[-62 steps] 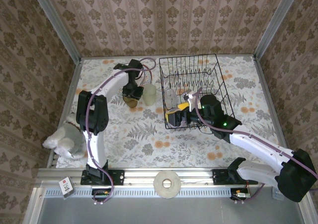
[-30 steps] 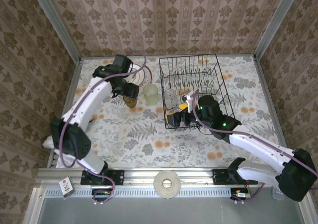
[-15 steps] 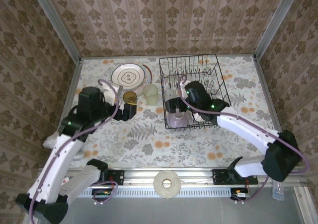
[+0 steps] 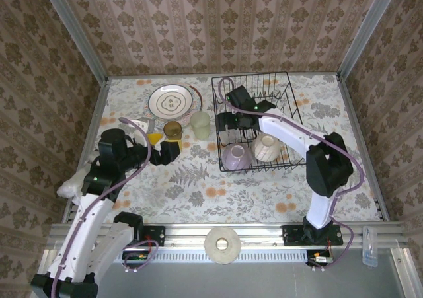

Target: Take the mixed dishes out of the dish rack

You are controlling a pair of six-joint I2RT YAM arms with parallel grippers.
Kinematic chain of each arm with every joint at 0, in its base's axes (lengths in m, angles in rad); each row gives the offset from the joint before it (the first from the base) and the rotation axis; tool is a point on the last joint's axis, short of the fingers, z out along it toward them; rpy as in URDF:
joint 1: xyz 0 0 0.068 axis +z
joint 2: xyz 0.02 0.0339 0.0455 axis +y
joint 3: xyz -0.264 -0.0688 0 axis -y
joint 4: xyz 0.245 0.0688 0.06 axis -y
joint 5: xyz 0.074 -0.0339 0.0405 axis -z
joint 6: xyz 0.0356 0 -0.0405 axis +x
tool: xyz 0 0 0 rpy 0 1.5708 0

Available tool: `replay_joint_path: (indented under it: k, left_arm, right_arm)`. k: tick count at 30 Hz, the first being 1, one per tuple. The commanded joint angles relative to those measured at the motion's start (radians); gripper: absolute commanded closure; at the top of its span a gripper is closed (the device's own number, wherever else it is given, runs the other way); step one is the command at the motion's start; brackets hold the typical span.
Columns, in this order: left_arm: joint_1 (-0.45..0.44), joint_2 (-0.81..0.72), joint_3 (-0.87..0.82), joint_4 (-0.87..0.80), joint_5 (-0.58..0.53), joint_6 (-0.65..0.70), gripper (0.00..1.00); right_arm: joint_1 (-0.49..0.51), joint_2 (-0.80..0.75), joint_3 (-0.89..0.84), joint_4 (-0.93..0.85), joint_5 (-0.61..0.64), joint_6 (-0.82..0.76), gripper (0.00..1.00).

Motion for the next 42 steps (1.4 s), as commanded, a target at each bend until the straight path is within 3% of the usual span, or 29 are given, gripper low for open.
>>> replay_joint_path:
  k: [1,10,21,42]
  left_arm:
    - [0.009,-0.025,-0.007,0.045,0.056,-0.022,0.00]
    - [0.012,-0.031,-0.009,0.041,0.062,-0.023,0.00]
    - [0.014,-0.030,-0.011,0.041,0.064,-0.019,0.00]
    - [0.014,-0.016,-0.012,0.046,0.071,-0.025,0.00]
  right_arm:
    - [-0.008,0.051,0.076,-0.089,0.031,0.023,0.05]
    - [-0.019,0.146,0.167,-0.121,0.018,0.038,0.06]
    - [-0.058,0.180,0.132,-0.110,0.024,0.044,0.06]
    - [-0.169,0.036,-0.049,-0.077,0.052,0.030,0.11]
